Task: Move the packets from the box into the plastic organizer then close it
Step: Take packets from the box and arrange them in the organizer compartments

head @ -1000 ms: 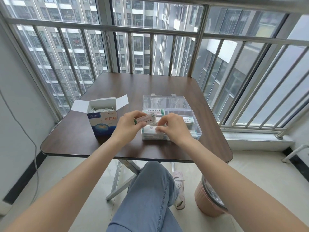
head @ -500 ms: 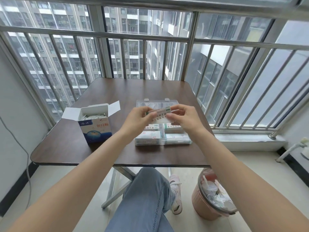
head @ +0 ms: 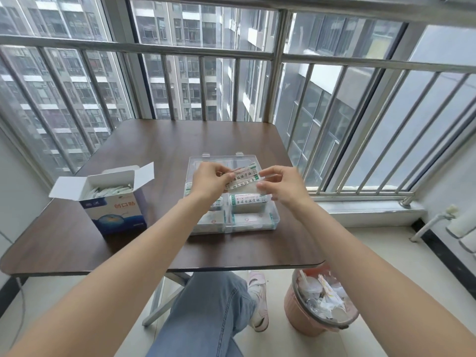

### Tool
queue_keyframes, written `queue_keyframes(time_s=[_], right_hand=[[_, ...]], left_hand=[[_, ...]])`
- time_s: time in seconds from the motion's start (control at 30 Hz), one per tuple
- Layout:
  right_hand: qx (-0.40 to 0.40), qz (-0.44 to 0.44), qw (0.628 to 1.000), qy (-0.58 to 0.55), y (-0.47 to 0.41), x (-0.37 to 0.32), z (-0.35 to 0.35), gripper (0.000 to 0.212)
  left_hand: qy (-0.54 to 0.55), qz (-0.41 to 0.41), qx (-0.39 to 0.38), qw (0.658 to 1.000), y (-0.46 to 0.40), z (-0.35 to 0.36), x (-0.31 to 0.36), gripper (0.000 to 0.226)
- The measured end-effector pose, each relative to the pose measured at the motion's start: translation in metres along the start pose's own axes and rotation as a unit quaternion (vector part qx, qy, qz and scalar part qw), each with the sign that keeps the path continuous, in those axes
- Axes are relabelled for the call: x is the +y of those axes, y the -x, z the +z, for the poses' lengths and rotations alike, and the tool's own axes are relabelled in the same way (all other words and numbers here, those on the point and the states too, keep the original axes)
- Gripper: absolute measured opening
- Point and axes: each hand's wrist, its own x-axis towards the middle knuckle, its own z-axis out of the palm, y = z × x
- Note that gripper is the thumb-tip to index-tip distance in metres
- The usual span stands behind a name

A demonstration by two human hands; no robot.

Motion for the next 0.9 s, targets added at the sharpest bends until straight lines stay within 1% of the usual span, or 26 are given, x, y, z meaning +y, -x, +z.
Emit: queue_keyframes(time_s=[0.1,0.2,0.27,0.33,0.43,0.53,0.63,0.73,0.8,0.87,0.9], right_hand=[[0.009,-0.003,1.0,-0.002,-0.005,0.004,-0.004,0.011],[0.032,-0.016,0.999,-0.039,-0.008,0.001,-0.011,0.005],[0.037,-0.017,0.996,-0.079,-0.01,-0.002,-0.015,0.003],[0.04,-0.017,0.995,-0.093,-0.014,-0.002,-0.015,0.005],[0.058,-0.014,0.997,-0.05,-0.024,0.002,-0.011,0.017],[0.079,-0.004,0.997,0.002,-0.034,0.003,-0.006,0.021],[0.077,0.008,0.997,0.01,-0.04,-0.001,-0.001,0.017],[0.061,0.016,0.998,0.018,-0.044,-0.001,0.003,0.021],[0.05,0.021,0.997,0.049,-0.046,0.0,0.004,0.018],[0.044,0.017,0.994,0.095,-0.046,0.001,0.006,0.011],[0.045,0.01,0.99,0.131,-0.046,0.002,0.007,0.011]], left_hand=[[0.02,-0.006,0.015,1.0,-0.002,0.001,0.002,0.011],[0.084,-0.025,0.049,0.995,-0.006,-0.002,0.004,0.005],[0.115,-0.039,0.054,0.991,-0.009,-0.005,0.004,0.005],[0.138,-0.053,0.047,0.988,-0.011,-0.007,0.003,0.005],[0.174,-0.069,0.03,0.982,-0.012,-0.009,0.002,0.006],[0.197,-0.08,0.003,0.977,-0.015,-0.012,0.001,0.004],[0.222,-0.097,-0.021,0.97,-0.018,-0.014,0.003,0.004],[0.239,-0.121,-0.038,0.963,-0.019,-0.014,0.004,0.005],[0.231,-0.134,-0.044,0.963,-0.021,-0.013,0.003,0.012],[0.224,-0.144,-0.047,0.963,-0.023,-0.012,0.002,0.01],[0.221,-0.147,-0.047,0.963,-0.023,-0.012,0.002,0.009]])
